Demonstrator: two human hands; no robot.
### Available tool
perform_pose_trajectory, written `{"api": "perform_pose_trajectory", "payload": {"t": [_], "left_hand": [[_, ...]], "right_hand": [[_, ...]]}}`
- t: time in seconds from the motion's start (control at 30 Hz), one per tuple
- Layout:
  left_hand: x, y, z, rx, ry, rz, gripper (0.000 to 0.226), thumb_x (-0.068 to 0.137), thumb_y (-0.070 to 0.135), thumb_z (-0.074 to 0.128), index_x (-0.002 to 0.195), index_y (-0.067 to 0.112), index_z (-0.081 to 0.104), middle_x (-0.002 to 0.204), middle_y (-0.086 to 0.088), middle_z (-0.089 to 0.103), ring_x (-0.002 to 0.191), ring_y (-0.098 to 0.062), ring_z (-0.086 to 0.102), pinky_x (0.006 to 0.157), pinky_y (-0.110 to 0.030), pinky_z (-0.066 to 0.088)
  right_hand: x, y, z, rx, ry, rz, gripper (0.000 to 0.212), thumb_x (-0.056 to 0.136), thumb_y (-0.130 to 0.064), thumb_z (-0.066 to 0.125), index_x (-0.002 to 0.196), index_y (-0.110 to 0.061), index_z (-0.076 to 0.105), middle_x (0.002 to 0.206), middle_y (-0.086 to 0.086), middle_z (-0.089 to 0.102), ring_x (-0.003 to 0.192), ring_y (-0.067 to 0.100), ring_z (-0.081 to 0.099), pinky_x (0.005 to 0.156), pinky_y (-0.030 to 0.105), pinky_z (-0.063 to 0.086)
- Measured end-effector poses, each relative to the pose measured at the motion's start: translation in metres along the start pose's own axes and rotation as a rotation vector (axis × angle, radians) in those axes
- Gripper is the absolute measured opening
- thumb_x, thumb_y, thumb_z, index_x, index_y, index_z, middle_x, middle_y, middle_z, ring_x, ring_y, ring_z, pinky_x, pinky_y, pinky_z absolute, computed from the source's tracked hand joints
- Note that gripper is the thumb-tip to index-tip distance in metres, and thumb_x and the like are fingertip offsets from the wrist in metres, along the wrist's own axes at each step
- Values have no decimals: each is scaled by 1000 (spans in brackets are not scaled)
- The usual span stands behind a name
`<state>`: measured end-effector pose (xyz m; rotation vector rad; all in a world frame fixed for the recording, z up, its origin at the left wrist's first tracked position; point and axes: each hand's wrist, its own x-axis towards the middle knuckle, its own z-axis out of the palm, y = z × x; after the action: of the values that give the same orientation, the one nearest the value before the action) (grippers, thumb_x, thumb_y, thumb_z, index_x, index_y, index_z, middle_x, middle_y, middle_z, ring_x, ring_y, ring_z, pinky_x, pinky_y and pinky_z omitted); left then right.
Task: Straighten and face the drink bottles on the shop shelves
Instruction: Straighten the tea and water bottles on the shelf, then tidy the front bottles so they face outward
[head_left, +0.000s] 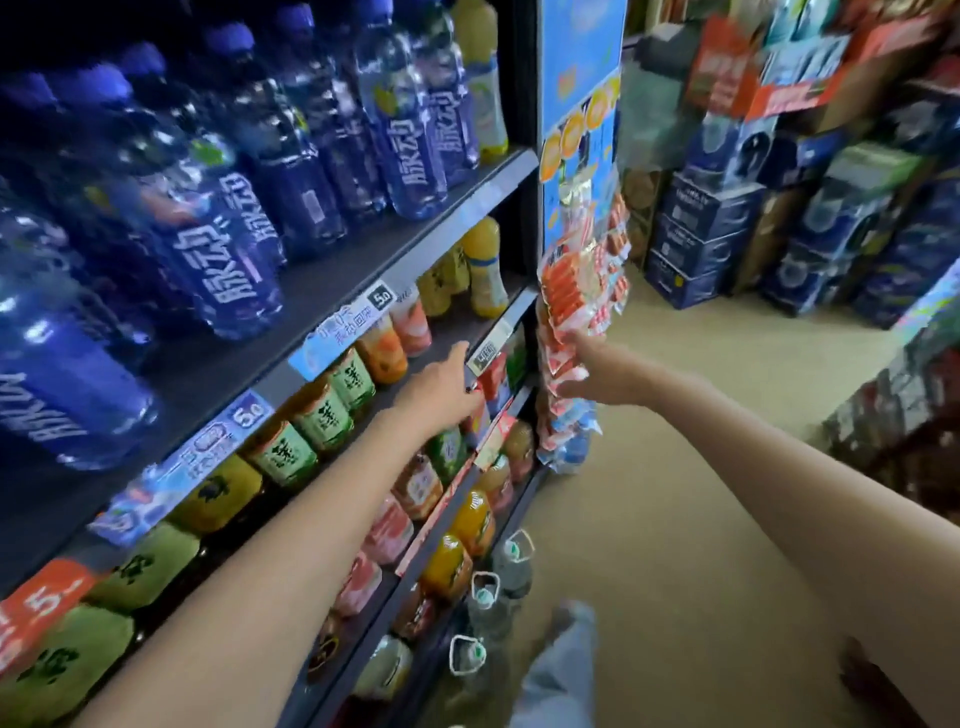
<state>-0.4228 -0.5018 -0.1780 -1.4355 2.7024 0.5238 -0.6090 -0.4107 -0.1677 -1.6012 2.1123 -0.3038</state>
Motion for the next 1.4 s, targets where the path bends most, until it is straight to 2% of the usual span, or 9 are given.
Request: {"api": "perform_pose_trajectory", "payload": {"t": [0.27, 0.43, 0.57, 0.7, 0.9, 1.03, 1.17, 1.33, 1.4], "left_hand": [[129, 9, 0, -160, -40, -212, 81, 89, 15, 51, 150, 14, -4, 114, -19, 63, 102, -34, 60, 82, -38, 47], [167, 4, -7, -281, 69, -296, 74, 88, 12, 52, 149, 8, 9, 110, -15, 66, 105, -29, 60, 92, -36, 44], [174, 17, 0, -385, 95, -410, 73, 88, 8, 53, 149, 11, 12, 113, -8, 64, 107, -21, 58, 90, -21, 37], [177, 32, 1, -378, 98, -535, 75, 86, 14, 57, 148, 11, 15, 115, -3, 63, 103, -22, 60, 91, -29, 45], [187, 59, -1, -417, 153, -620, 75, 87, 17, 60, 148, 14, 16, 124, -2, 54, 99, -18, 60, 86, -30, 47], [186, 72, 1, -623, 219, -657, 82, 83, 15, 69, 147, 13, 17, 127, -2, 47, 100, -16, 54, 78, -18, 42], [169, 81, -4, -825, 208, -664, 63, 78, 5, 73, 132, 11, 42, 125, -1, 53, 111, -13, 51, 92, -23, 43], [105, 89, -26, -887, -64, -729, 64, 81, 23, 72, 137, 15, 42, 135, 6, 47, 127, -12, 43, 100, -18, 33], [79, 92, -30, -904, -9, -801, 80, 72, 41, 77, 138, 14, 42, 144, 1, 42, 130, -17, 40, 103, -23, 32]], "right_hand": [[159, 24, -68, 67, 15, -50, 90, 82, -41, 68, 147, -11, 14, 144, 16, 35, 125, 32, 43, 91, 31, 37], [239, 12, -63, 262, 83, -122, 95, 76, -37, 75, 147, -7, 18, 149, 12, 27, 134, 31, 32, 109, 40, 30], [288, 7, -43, 452, 68, -151, 89, 70, -33, 81, 140, -11, 31, 137, 10, 44, 125, 32, 43, 102, 47, 38], [315, 5, -45, 568, -52, -111, 81, 72, -31, 79, 137, -12, 34, 132, 11, 52, 122, 31, 49, 98, 40, 42], [319, 15, -59, 428, -73, -299, 63, 74, -28, 76, 127, -13, 46, 121, 8, 60, 112, 29, 56, 78, 26, 39], [305, 23, -70, 126, -258, -538, 66, 70, -32, 77, 126, -11, 47, 115, 8, 63, 109, 30, 58, 78, 27, 40], [269, 10, -89, -16, -538, -796, 54, 70, -27, 79, 116, -9, 58, 110, 8, 66, 104, 24, 61, 85, 32, 47], [226, -28, -115, -157, -849, -1114, 53, 68, -19, 80, 115, -23, 55, 98, -11, 63, 89, 7, 59, 75, 15, 46], [206, -51, -115, -164, -861, -1231, 51, 65, -18, 81, 109, -24, 56, 101, -6, 64, 93, 13, 60, 81, 27, 50]]}}
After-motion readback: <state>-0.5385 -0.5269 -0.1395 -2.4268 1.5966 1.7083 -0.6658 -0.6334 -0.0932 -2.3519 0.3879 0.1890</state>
